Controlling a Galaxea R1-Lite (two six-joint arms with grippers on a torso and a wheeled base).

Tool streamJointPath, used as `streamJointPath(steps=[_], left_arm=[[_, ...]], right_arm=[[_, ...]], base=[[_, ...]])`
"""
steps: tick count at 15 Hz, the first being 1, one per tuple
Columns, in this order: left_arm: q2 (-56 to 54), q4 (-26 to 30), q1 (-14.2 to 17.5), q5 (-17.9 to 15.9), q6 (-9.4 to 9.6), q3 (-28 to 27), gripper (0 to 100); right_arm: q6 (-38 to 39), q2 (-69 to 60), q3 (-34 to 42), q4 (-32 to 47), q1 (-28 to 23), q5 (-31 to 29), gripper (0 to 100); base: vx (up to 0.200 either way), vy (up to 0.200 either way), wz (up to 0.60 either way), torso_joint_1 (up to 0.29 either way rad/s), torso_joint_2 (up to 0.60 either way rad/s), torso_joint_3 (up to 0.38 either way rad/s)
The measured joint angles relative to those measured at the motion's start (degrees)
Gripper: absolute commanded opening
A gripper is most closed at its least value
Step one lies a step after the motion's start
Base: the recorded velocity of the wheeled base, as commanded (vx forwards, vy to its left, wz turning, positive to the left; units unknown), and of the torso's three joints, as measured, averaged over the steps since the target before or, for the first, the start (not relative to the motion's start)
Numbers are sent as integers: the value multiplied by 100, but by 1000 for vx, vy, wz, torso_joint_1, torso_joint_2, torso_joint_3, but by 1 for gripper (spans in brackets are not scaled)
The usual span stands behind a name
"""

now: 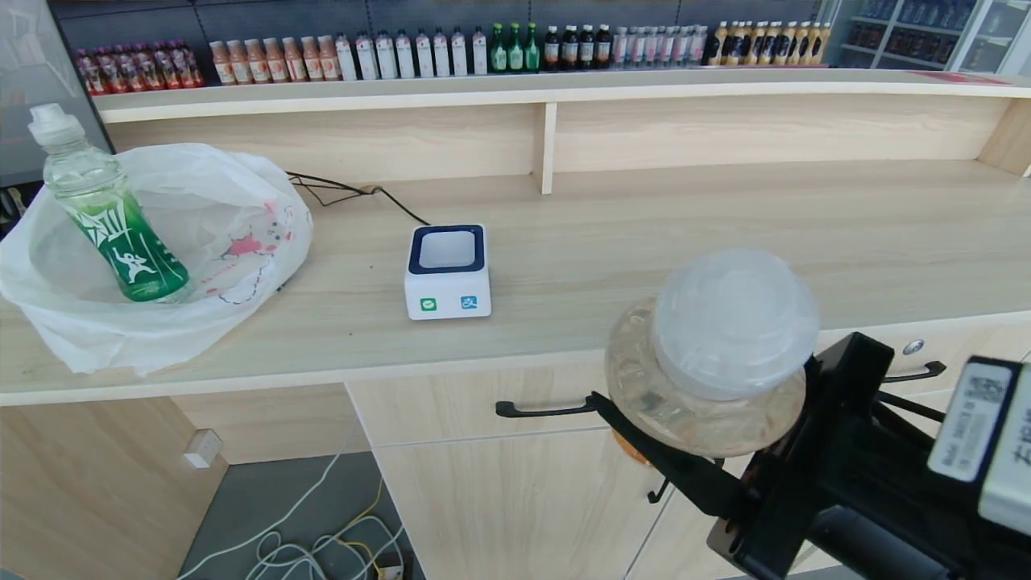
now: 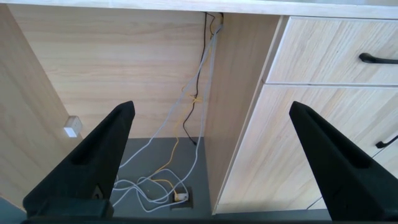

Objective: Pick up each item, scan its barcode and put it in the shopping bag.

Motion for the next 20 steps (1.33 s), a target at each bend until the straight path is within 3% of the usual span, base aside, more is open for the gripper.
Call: streamJointPath(steps=[3, 9, 13, 20], left_arm=[[0, 0, 6, 0, 0, 0, 100], [0, 0, 0, 5, 0, 0, 100], [0, 0, 4, 2, -2, 0, 100], [0, 0, 4, 0, 0, 0, 100]], right_arm=[[-386, 772, 168, -1488, 96, 284, 0], [-1040, 1078, 780, -1592, 151, 363, 0], [-1944, 1080, 667, -1603, 176, 1293, 0], [-2747, 1163, 857, -1584, 538, 1406, 0]], base=[[0, 0, 0, 0, 0, 0], [0, 0, 0, 0, 0, 0], [0, 0, 0, 0, 0, 0], [0, 0, 0, 0, 0, 0]])
